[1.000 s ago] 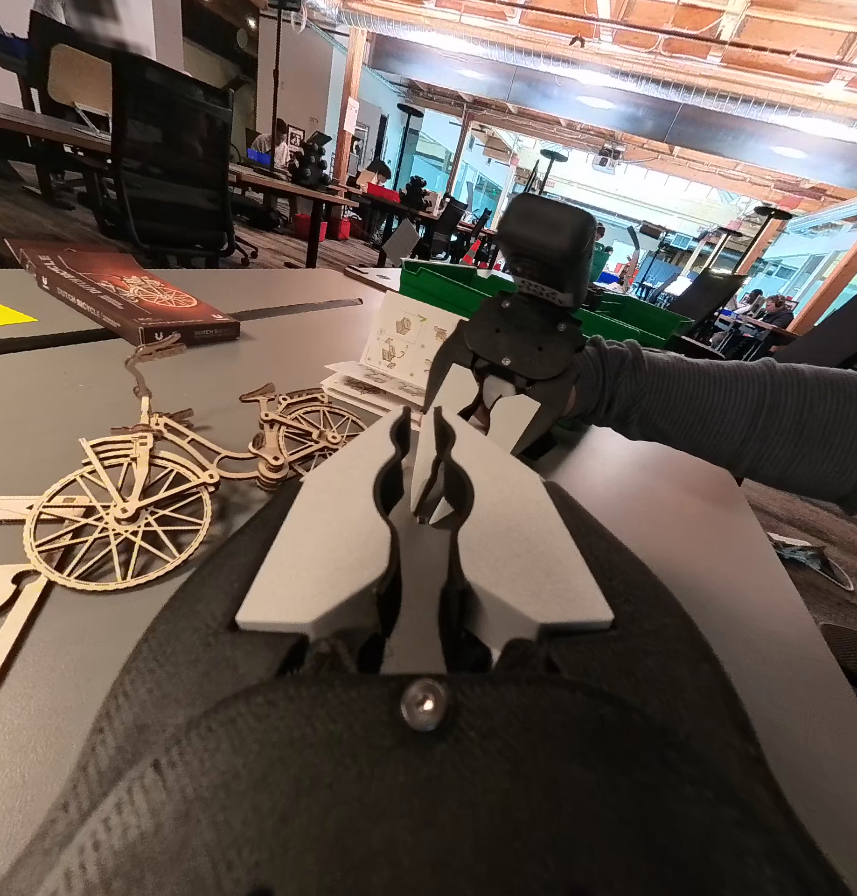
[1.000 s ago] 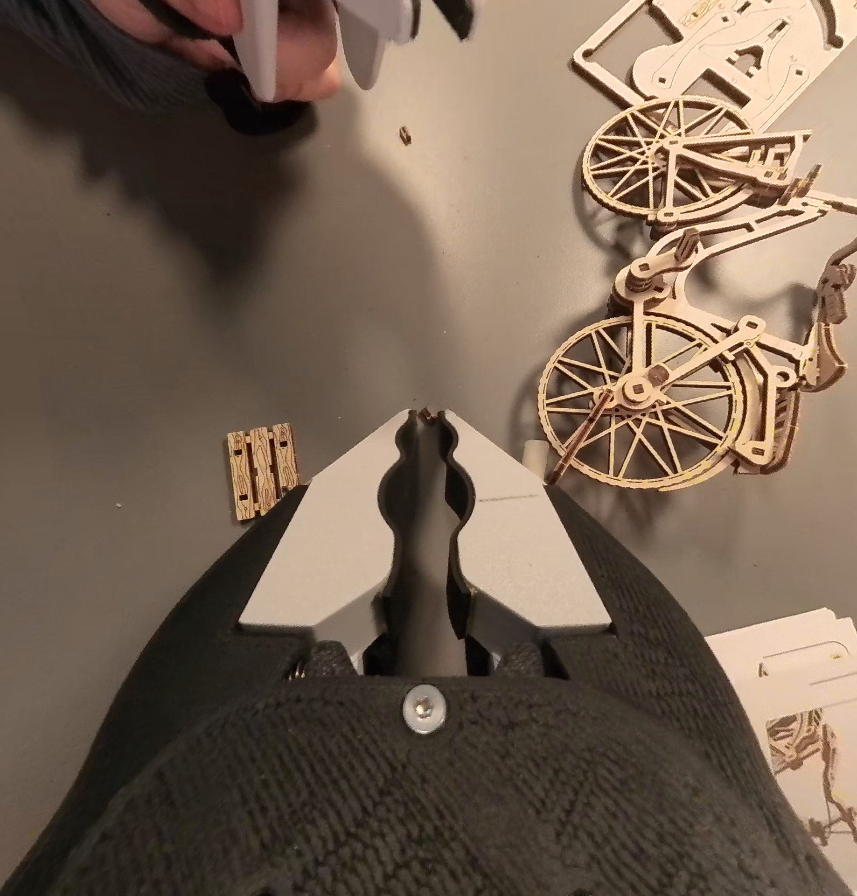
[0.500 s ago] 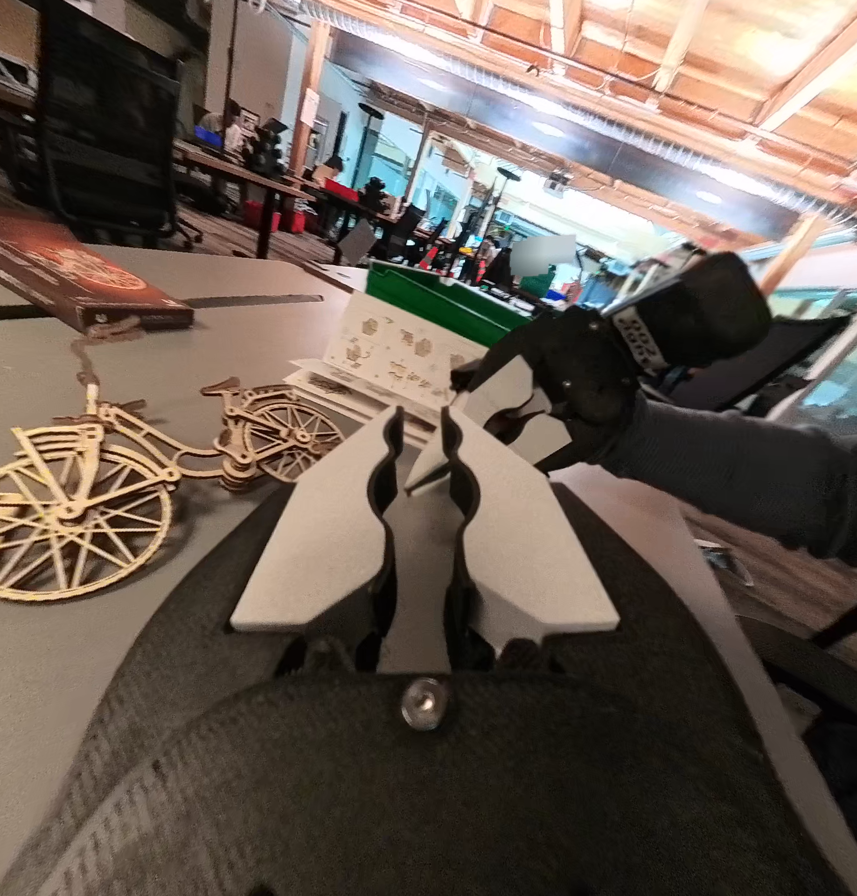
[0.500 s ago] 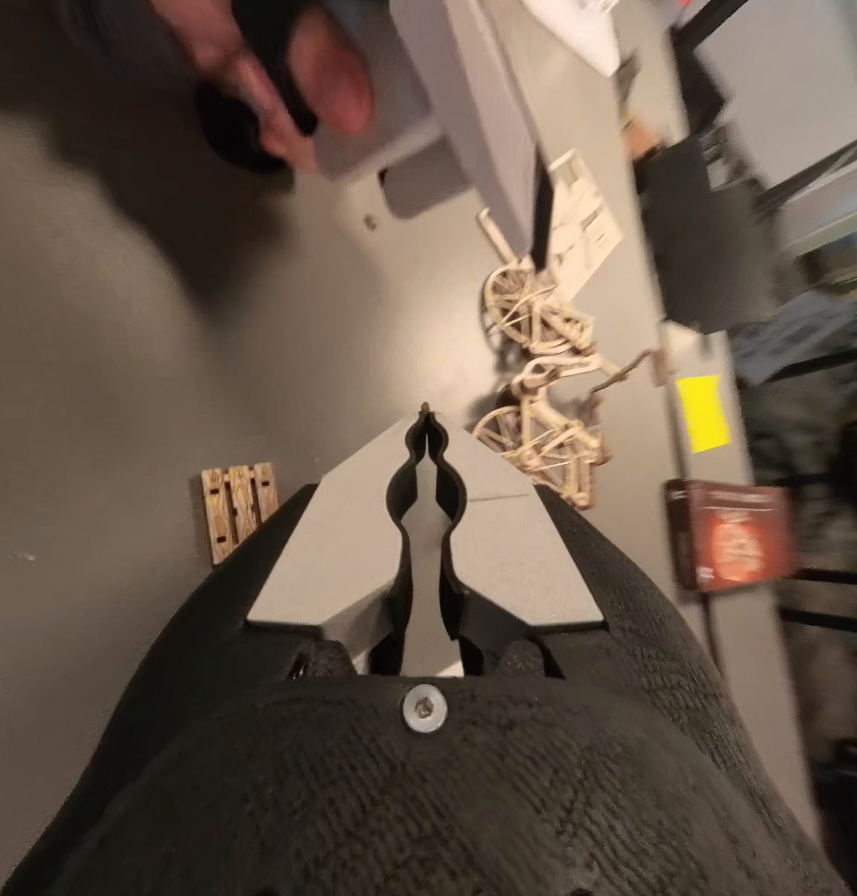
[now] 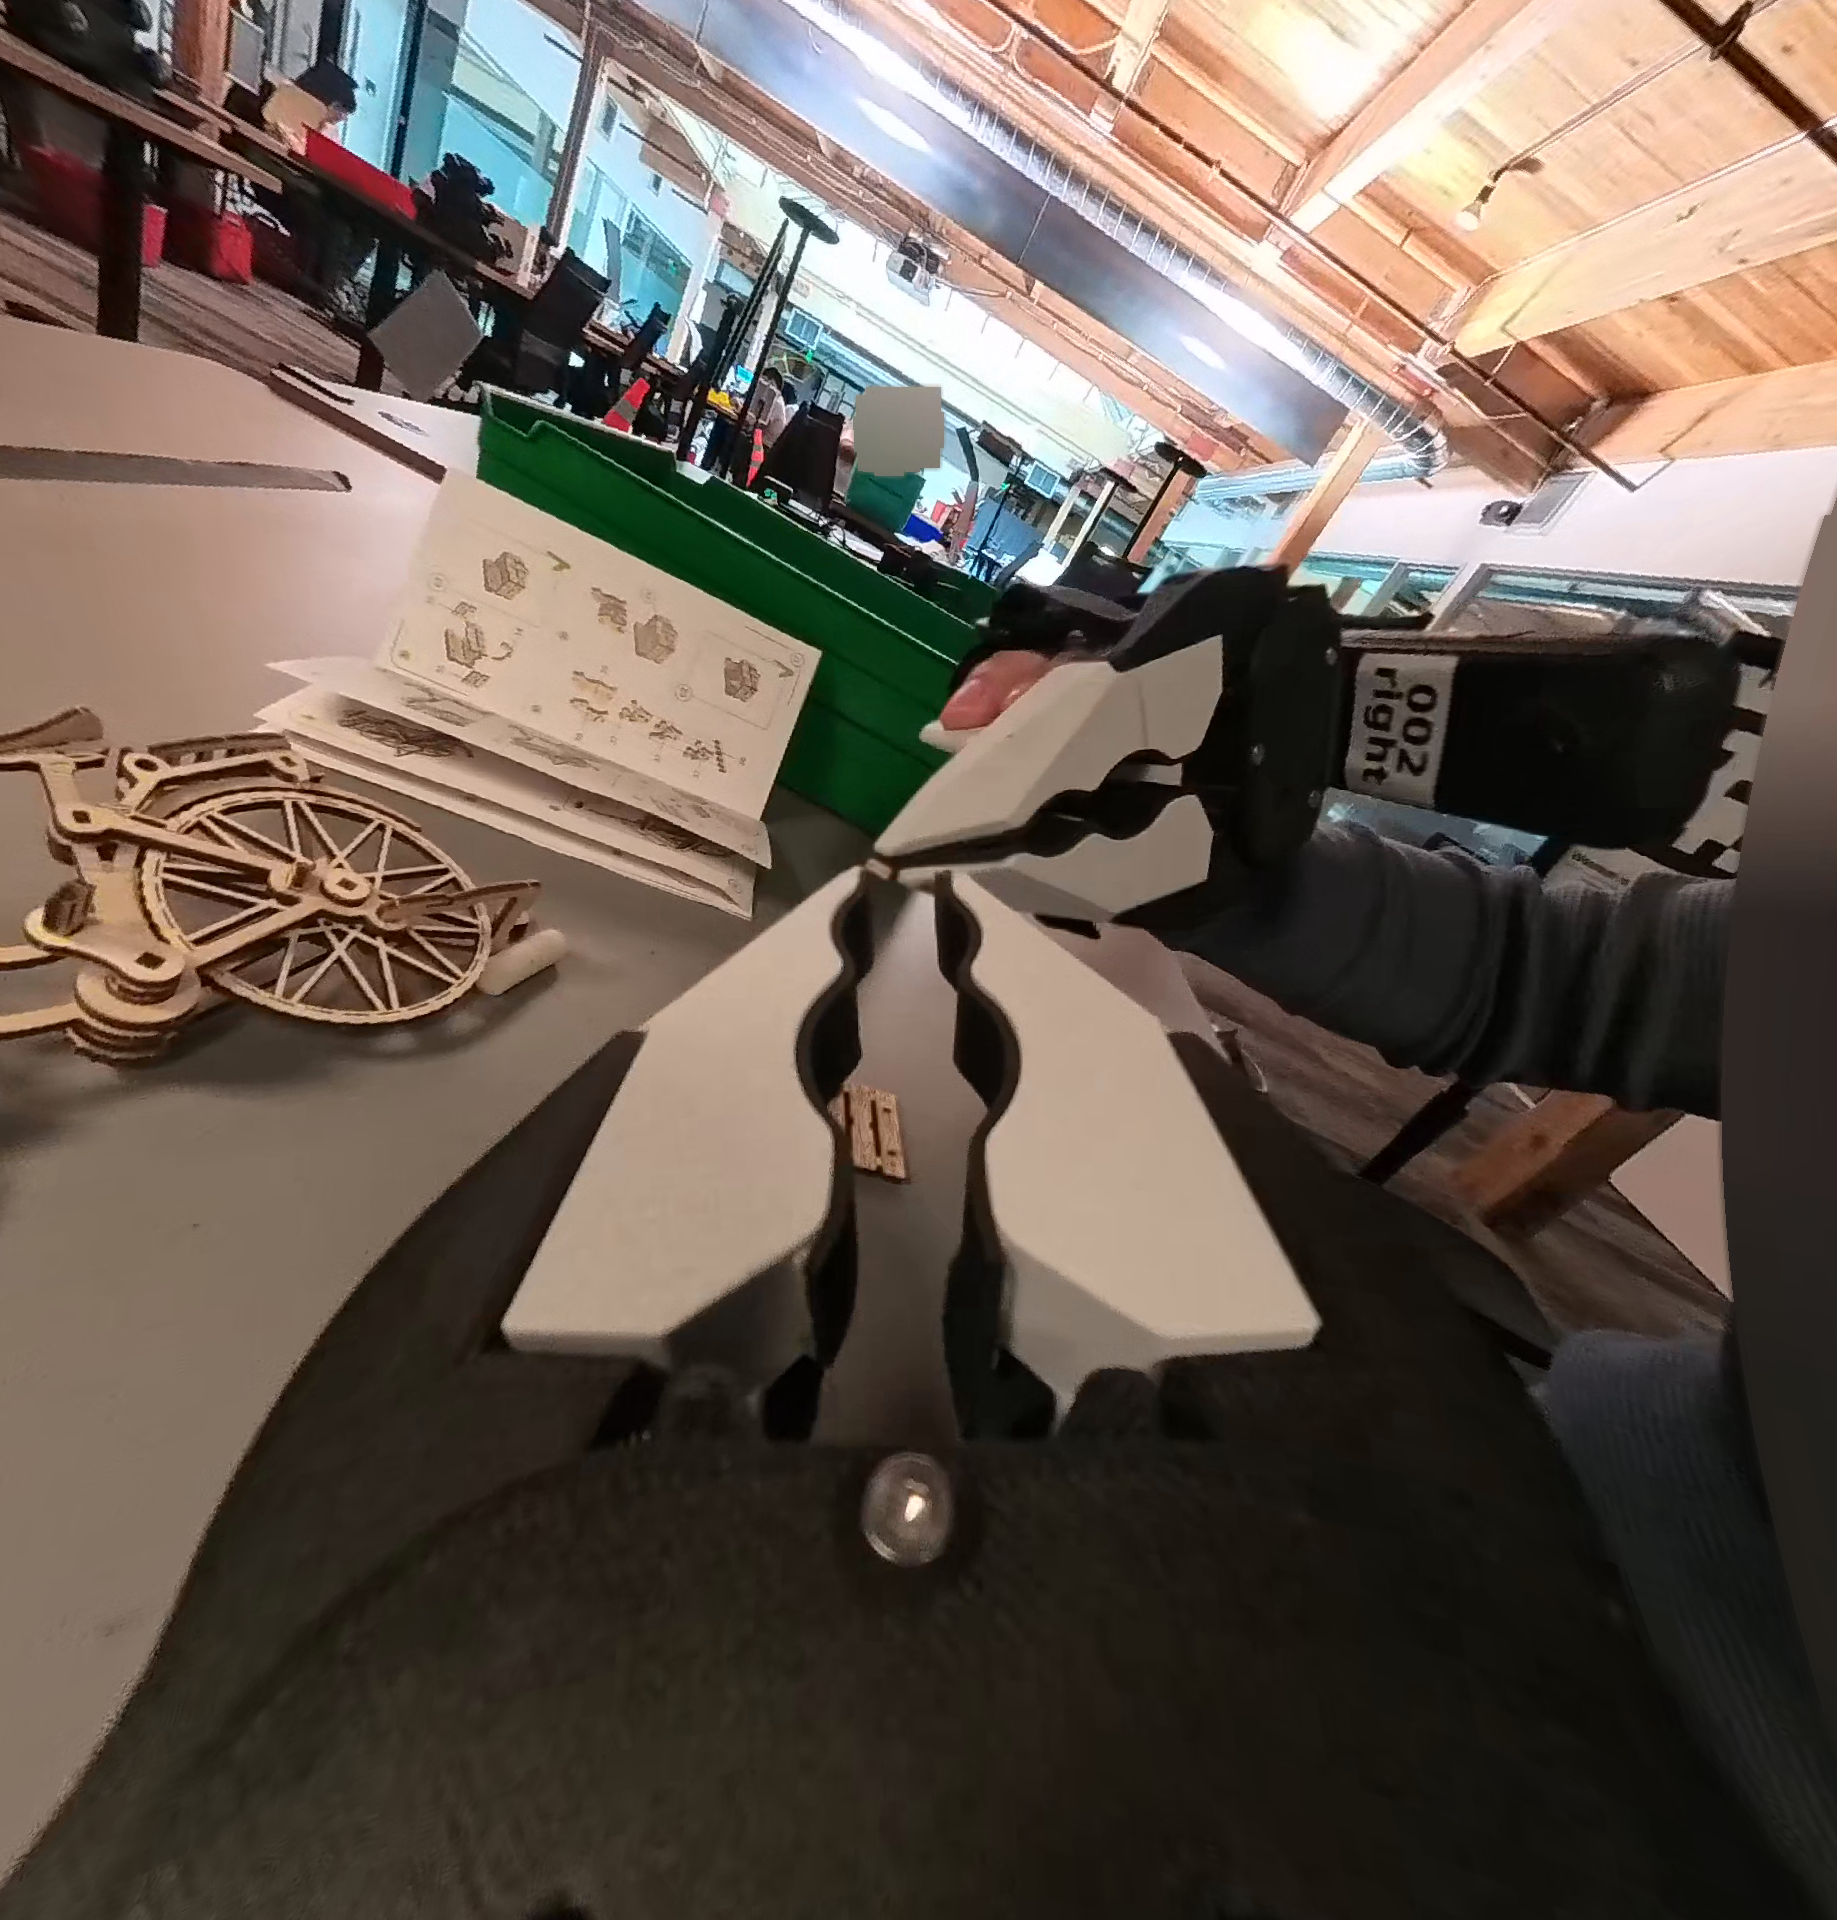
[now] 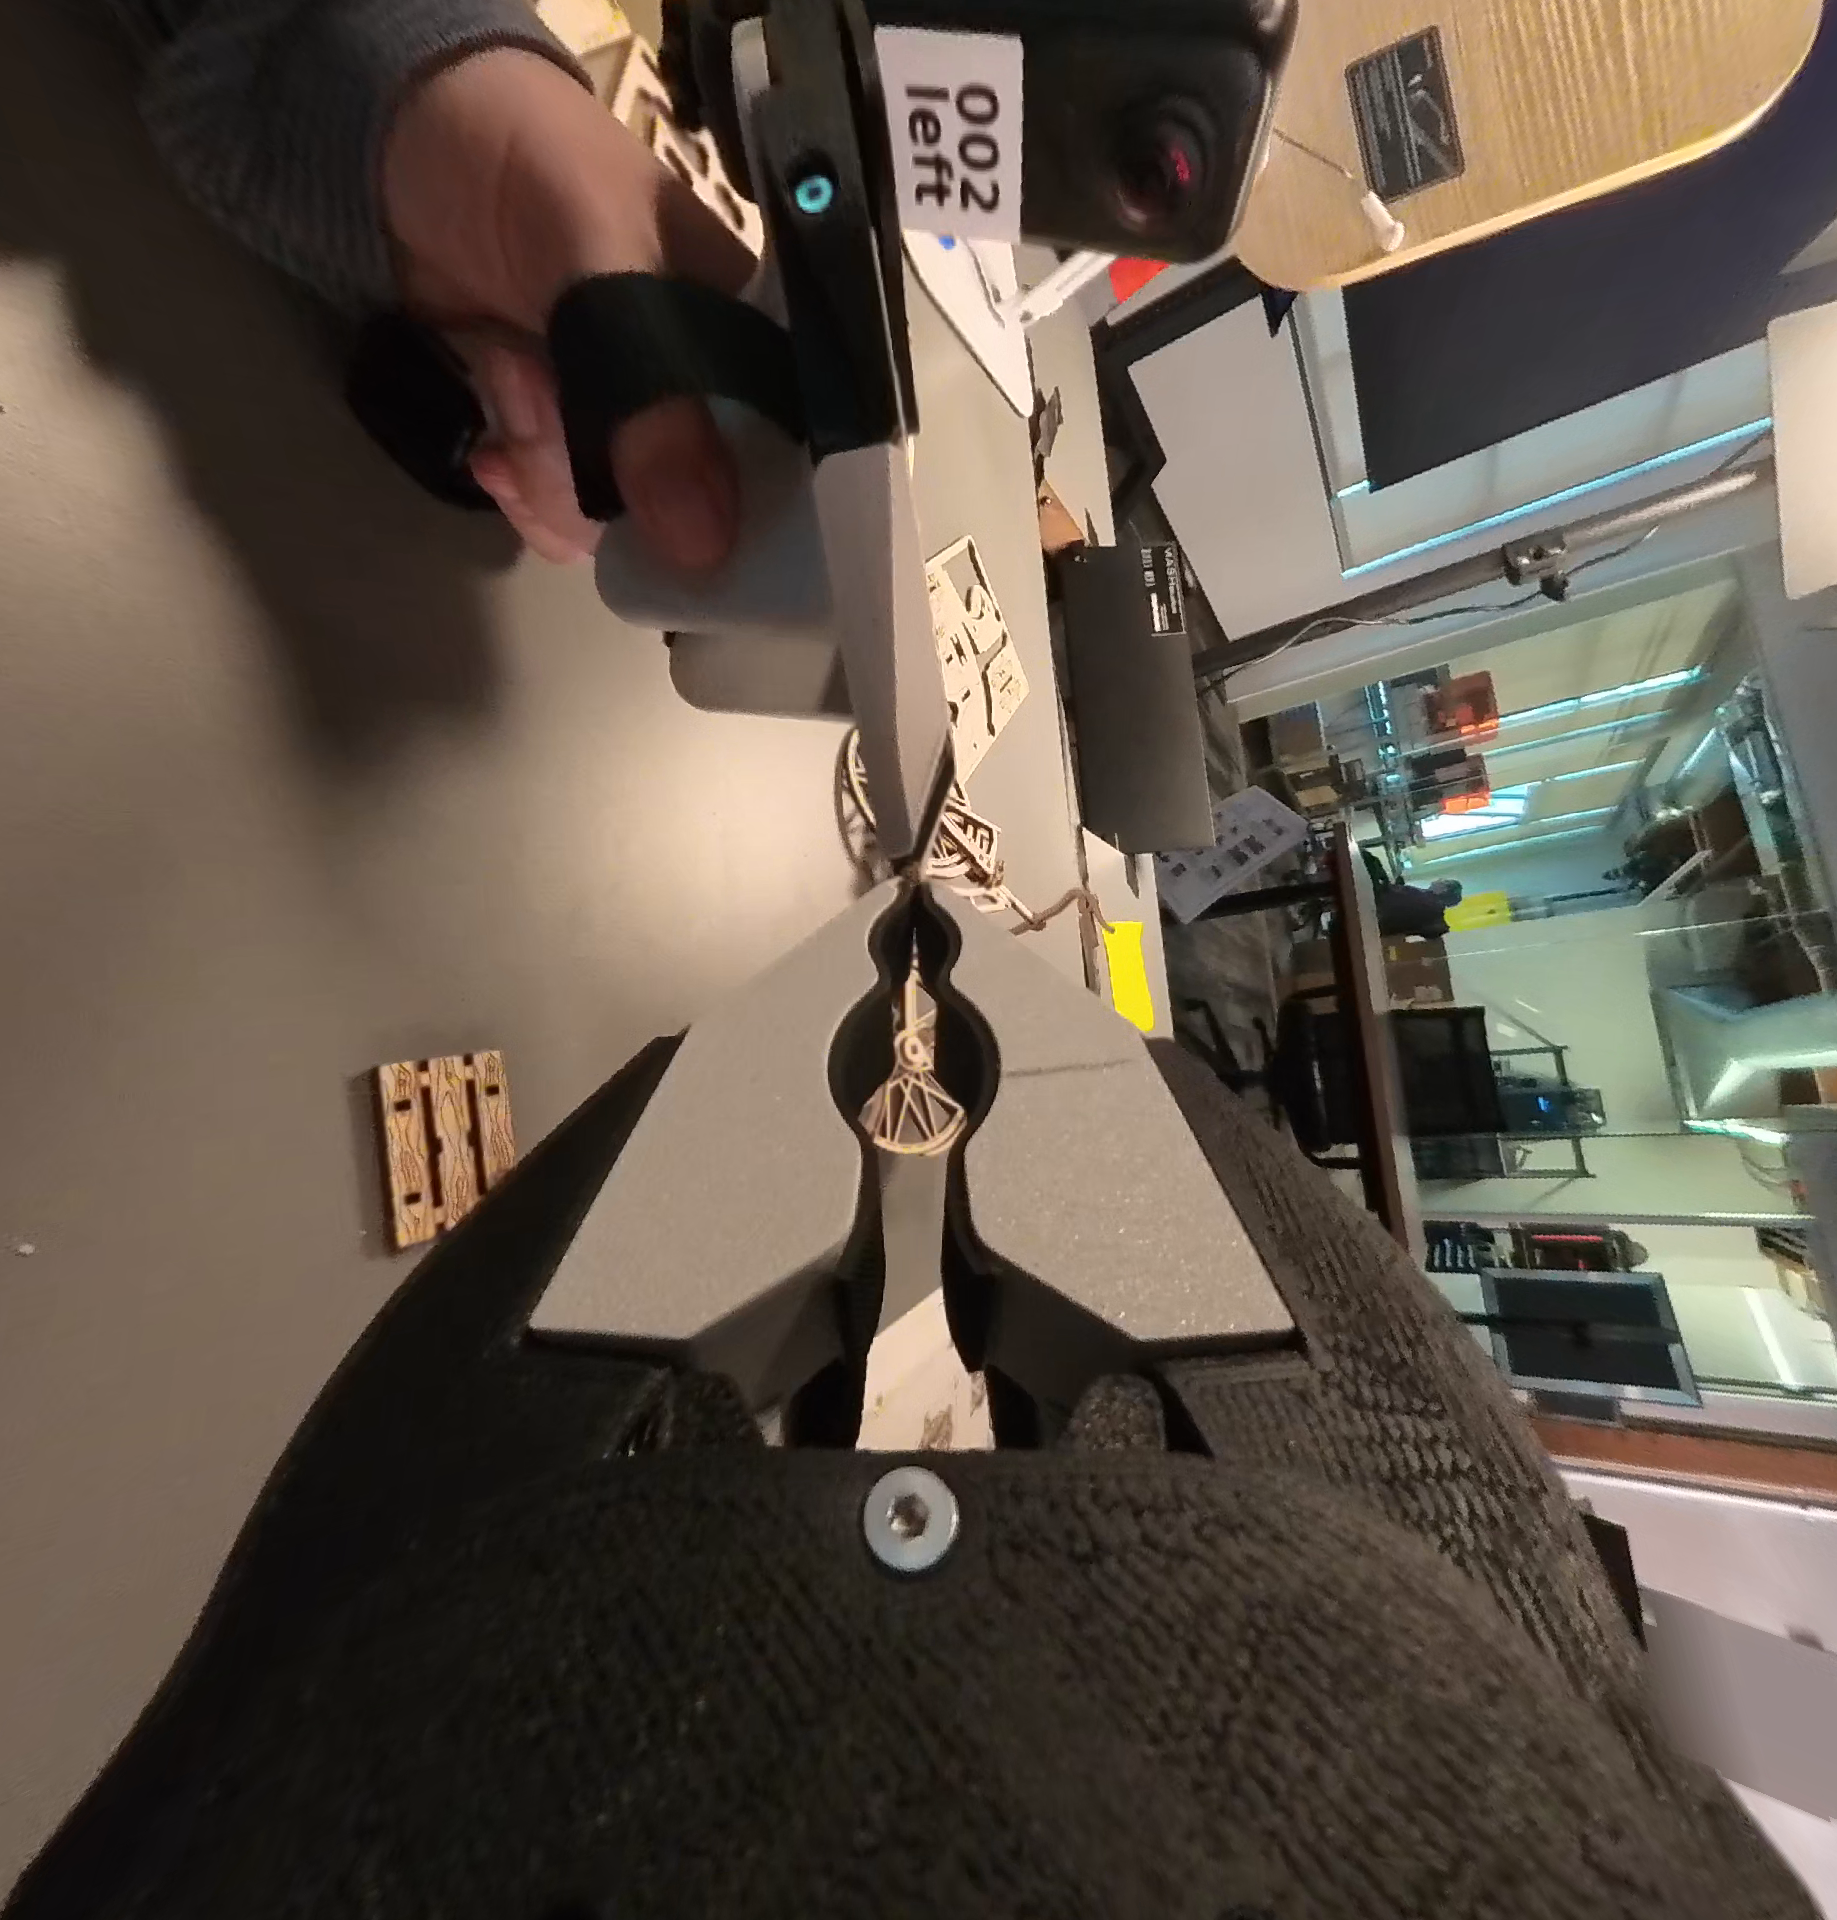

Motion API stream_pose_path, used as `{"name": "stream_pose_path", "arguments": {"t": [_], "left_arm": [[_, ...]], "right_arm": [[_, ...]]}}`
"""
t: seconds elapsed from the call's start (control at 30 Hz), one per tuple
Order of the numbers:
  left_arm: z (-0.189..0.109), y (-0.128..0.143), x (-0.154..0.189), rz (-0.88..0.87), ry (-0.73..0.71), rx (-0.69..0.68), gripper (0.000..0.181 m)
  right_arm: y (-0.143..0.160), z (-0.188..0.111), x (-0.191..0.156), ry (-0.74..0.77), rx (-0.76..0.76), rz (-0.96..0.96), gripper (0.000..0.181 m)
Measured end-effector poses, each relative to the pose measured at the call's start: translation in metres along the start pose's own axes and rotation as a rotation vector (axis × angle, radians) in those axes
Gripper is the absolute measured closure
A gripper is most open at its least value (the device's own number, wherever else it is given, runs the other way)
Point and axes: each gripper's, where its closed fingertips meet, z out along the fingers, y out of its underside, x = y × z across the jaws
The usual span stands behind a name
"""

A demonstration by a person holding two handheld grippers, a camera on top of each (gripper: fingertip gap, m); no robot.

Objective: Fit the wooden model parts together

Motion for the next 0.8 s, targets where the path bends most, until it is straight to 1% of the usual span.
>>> {"name": "stream_pose_path", "arguments": {"t": [0.17, 0.23, 0.33, 0.4, 0.53, 0.6, 0.67, 0.73, 0.8], "left_arm": [[0.000, -0.001, 0.002, -0.018, 0.016, 0.016, 0.174], [-0.001, -0.002, 0.001, -0.021, 0.016, 0.020, 0.178], [-0.002, -0.003, 0.004, 0.013, 0.025, 0.014, 0.181], [-0.006, -0.010, 0.013, 0.074, 0.065, 0.047, 0.181], [-0.015, -0.030, 0.031, 0.096, 0.147, 0.151, 0.181], [-0.016, -0.031, 0.034, 0.154, 0.133, 0.157, 0.181], [-0.014, -0.029, 0.039, 0.196, 0.141, 0.147, 0.181], [-0.011, -0.026, 0.043, 0.186, 0.163, 0.134, 0.181], [-0.007, -0.021, 0.045, 0.173, 0.182, 0.117, 0.181]], "right_arm": [[-0.005, 0.000, 0.000, 0.014, 0.007, -0.022, 0.181], [-0.006, -0.001, 0.001, 0.015, 0.007, -0.020, 0.181], [-0.011, -0.003, 0.004, 0.034, 0.033, 0.008, 0.181], [-0.021, -0.010, 0.011, 0.044, 0.098, 0.128, 0.181], [-0.037, -0.025, 0.030, 0.030, 0.282, 0.514, 0.181], [-0.044, -0.028, 0.033, -0.045, 0.359, 0.733, 0.178], [-0.047, -0.027, 0.031, -0.128, 0.391, 0.912, 0.174], [-0.054, -0.028, 0.030, -0.194, 0.441, 0.999, 0.172], [-0.057, -0.030, 0.031, -0.233, 0.477, 1.032, 0.172]]}}
